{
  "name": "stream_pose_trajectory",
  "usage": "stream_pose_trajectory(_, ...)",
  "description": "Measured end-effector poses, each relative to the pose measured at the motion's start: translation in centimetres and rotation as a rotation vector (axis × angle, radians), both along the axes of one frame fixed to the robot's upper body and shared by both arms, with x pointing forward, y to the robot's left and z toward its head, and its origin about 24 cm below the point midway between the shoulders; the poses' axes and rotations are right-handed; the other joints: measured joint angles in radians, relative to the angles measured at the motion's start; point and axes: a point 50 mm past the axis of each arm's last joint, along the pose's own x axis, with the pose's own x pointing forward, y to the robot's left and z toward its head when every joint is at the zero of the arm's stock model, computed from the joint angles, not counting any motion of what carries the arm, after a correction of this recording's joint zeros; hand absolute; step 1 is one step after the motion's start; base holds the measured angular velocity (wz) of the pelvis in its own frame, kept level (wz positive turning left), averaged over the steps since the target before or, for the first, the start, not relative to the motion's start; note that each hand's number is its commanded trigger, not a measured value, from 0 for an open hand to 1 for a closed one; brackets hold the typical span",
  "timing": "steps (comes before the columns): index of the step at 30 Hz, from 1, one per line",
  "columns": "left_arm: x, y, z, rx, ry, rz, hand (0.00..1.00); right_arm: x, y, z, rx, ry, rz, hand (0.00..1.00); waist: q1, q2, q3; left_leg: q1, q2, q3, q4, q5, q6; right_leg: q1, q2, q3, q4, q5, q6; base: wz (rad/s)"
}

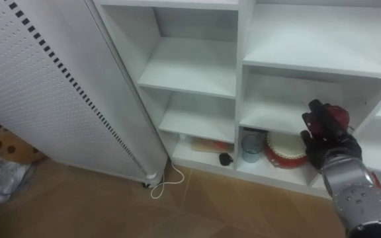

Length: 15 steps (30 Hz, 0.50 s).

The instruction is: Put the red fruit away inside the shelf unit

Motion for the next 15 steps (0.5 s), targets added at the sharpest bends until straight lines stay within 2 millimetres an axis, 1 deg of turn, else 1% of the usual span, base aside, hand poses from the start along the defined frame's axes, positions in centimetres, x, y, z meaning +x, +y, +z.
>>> stream_pose_trajectory(1,0.0,0.0,0.0,0.002,-0.003,0.001,0.00,0.1,0.0,0.3,0.000,-0.004,-0.001,0.00,0.000,0.000,0.0000,0.000,0.000,0.000,0.002,-0.001,0.001,0.000,0.000,0.000,0.001,0.000,0.000,-0.04)
stream_pose_trajectory(4,0.0,0.2,0.3,0.018,-0.019,0.001,0.00,0.5,0.2,2.0,-0.013,-0.034,-0.007,0.00,0.003,0.001,-0.0010,-0.005,0.008,0.001,0.014,-0.006,0.004,0.001,0.005,-0.002,0.002,0.003,0.000,-0.05)
stream_pose_trajectory(7,0.1,0.6,0.5,0.029,-0.024,-0.004,0.00,0.7,0.3,2.9,-0.040,-0.031,-0.020,0.00,0.003,0.001,-0.0029,-0.014,0.012,-0.003,0.024,-0.008,0.004,0.001,0.001,-0.018,0.002,0.006,-0.007,-0.01)
stream_pose_trajectory(15,-0.6,0.7,0.4,0.032,-0.003,0.001,0.00,0.6,0.0,3.1,-0.064,-0.005,-0.046,0.00,0.008,0.001,-0.0029,-0.014,0.011,-0.002,0.034,-0.011,0.007,0.001,-0.002,-0.016,0.012,0.003,-0.005,0.00)
